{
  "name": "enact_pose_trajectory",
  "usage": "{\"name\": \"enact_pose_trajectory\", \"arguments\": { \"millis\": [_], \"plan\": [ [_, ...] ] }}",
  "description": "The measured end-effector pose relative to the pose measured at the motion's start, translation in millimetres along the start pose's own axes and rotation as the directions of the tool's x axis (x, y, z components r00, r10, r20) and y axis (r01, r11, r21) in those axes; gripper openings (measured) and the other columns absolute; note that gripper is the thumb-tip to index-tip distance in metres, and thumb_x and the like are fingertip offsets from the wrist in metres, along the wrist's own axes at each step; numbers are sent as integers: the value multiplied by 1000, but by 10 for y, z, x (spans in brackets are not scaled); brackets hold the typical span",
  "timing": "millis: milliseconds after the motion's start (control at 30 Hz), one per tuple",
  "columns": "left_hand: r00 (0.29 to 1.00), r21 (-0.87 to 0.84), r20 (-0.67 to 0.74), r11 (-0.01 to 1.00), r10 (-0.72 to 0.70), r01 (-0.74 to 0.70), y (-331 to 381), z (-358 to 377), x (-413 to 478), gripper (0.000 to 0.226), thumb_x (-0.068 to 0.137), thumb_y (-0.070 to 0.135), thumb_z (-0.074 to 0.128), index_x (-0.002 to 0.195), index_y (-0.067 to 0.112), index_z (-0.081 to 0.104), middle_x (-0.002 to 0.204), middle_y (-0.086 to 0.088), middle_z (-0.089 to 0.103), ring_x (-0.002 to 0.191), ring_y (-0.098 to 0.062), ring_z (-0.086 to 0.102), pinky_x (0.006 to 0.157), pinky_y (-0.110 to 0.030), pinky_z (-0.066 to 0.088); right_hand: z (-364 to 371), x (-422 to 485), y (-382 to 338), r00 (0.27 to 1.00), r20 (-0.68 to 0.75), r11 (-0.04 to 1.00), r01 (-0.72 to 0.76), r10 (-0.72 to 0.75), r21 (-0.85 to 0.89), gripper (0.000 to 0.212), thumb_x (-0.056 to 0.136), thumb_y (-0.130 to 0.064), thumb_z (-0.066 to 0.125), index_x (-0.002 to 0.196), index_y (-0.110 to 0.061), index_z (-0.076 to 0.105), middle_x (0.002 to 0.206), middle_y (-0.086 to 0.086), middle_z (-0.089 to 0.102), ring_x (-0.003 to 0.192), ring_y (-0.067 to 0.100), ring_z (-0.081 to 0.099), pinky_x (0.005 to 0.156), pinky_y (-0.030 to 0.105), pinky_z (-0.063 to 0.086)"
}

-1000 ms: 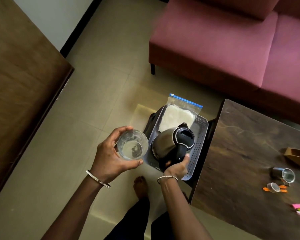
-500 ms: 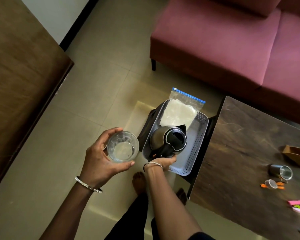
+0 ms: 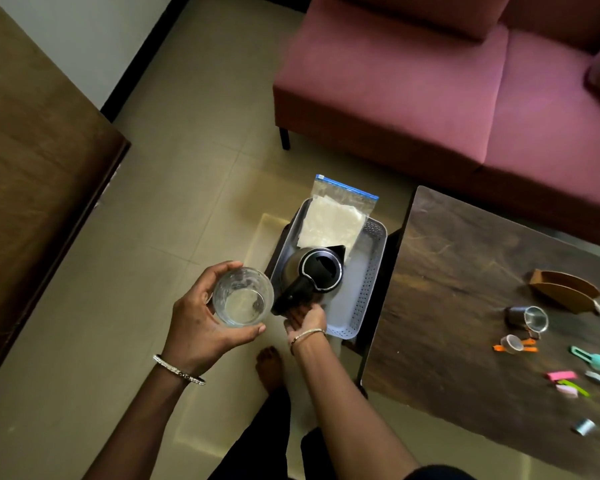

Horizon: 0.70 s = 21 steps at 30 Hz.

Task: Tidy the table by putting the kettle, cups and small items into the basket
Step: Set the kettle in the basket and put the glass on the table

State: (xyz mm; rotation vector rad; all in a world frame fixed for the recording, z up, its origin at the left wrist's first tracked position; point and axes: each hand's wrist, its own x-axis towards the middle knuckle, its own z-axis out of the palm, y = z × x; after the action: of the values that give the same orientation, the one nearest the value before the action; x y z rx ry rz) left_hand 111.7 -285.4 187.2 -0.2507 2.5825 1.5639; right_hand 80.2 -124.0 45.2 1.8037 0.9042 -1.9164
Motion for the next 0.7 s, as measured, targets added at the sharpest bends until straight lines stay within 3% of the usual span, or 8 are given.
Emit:
{"name": "enact_pose_trajectory", "arguments": {
  "millis": [67, 100, 167, 233, 333, 467, 567, 700],
  "plan": [
    [1000, -9, 13, 1000, 2, -2, 61, 50, -16, 94, 41, 28, 98, 125, 30, 57, 118, 21, 64, 107, -2, 62, 88, -19, 54, -142, -90, -89, 999, 29, 991, 34, -30, -130, 15, 99, -11, 45, 92, -7, 58, 83, 17, 61, 70, 25, 56, 81, 35, 51],
    [1000, -12, 23, 1000, 19, -19, 145, 109, -54, 94, 41, 30, 98, 125, 31, 57, 119, 19, 64, 108, -3, 63, 88, -20, 54, -284, -111, -178, 998, 35, 984, 50, -45, -172, 22, 98, -6, 43, 80, -10, 53, 72, 11, 51, 60, 19, 46, 67, 28, 47],
    [998, -28, 42, 999, 43, -42, 284, 229, -130, 93, 41, 35, 96, 124, 30, 57, 119, 17, 65, 109, -6, 63, 90, -25, 54, -549, -221, -378, 988, 117, 954, 129, -100, -270, 30, 99, -2, 41, 73, -13, 52, 67, 6, 49, 56, 15, 44, 55, 23, 37],
    [996, -43, 49, 997, 70, -68, 460, 392, -239, 90, 41, 38, 94, 123, 30, 57, 118, 16, 65, 108, -7, 64, 91, -29, 55, -846, -446, -579, 955, 238, 898, 256, -177, -357, 28, 100, 0, 41, 81, -10, 59, 70, 7, 56, 60, 16, 52, 56, 22, 41],
    [989, -33, 83, 992, 125, -122, 732, 683, -420, 89, 42, 37, 92, 124, 31, 57, 117, 16, 65, 107, -6, 65, 91, -29, 56, -1324, -807, -892, 834, 481, 721, 507, -270, -473, 22, 101, 5, 42, 103, 3, 64, 76, 9, 62, 65, 15, 59, 59, 19, 49],
    [968, -8, 142, 978, 207, -208, 1154, 1226, -786, 90, 44, 33, 93, 126, 28, 56, 119, 15, 65, 109, -7, 64, 93, -33, 55, -2125, -1216, -1285, 586, 737, 279, 810, -336, -517, 31, 93, 9, 54, 119, -2, 65, 103, 14, 71, 92, 20, 68, 86, 31, 57],
    [951, -34, 195, 971, 238, -236, 1454, 1701, -1091, 90, 45, 24, 97, 125, 26, 57, 118, 14, 66, 108, -4, 64, 95, -30, 54, -2741, -1414, -1529, 451, 837, 18, 883, -310, -469, 53, 84, 4, 67, 132, -14, 56, 122, 6, 66, 111, 19, 65, 98, 33, 54],
    [912, -87, 286, 956, 293, -280, 1887, 2424, -1478, 89, 46, 22, 97, 125, 23, 57, 115, 12, 68, 106, -4, 66, 94, -33, 55, -3623, -1486, -1796, 342, 881, -46, 925, -328, -376, 78, 75, -9, 83, 142, -17, 44, 132, -6, 58, 119, 8, 59, 102, 25, 51]
  ]
}}
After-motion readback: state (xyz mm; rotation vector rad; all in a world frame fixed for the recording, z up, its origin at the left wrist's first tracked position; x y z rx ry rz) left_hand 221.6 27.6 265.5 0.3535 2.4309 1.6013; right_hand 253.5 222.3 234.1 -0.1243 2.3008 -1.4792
